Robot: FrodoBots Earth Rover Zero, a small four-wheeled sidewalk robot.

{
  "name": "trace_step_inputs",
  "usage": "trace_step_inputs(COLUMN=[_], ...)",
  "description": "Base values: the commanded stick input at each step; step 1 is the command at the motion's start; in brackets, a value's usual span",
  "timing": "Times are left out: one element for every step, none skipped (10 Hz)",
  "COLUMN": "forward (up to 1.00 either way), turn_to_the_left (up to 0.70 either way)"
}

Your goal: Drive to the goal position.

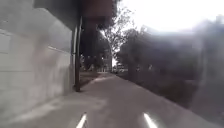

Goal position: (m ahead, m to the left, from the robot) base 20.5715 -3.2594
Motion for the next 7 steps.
trace_step_inputs(forward=[0.70, 0.70, 0.70, 0.70, 0.70, 0.70, 0.70], turn_to_the_left=[-0.07, -0.20, -0.17, -0.10, -0.02, 0.00, 0.00])
